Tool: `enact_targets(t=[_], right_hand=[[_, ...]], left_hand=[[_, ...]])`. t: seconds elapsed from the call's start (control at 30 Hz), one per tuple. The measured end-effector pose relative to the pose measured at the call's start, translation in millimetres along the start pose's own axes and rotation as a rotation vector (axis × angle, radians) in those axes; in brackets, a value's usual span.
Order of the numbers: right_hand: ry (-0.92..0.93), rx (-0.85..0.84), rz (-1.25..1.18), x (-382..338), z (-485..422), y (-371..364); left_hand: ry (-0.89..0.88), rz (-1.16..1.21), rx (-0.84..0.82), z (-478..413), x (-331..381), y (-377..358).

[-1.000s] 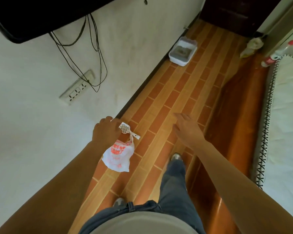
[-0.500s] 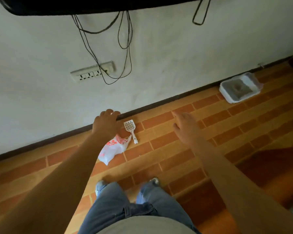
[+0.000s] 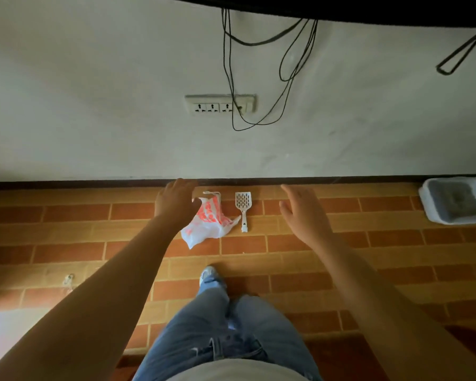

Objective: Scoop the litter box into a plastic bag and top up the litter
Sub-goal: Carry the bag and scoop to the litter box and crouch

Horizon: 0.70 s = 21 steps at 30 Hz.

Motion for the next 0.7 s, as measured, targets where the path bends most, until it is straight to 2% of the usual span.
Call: enact_targets(t=[0.37,0.57,0.7], right_hand=[[0.134,-0.102,0.013,9,-41,-38],[0.209,-0.164,0.056,39,-73,-97],[0.223,-0.208,0.037,61,-98,-167]], left_hand=[[0.166,0.079,0.023,-22,-11,-36],[0.253,0.142,0.066,-46,-12,-103],[0.285,0.145,0.047,-77,-26,-176]])
Point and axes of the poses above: each hand's wrist, its own z-axis away from the middle knuckle, its own y-axis out of the back of the hand, x = y × z, the point moved 5 cm from there along -z, towards the middle knuckle, and after that the axes turned 9 degrees about y, right-handed, at the moved point
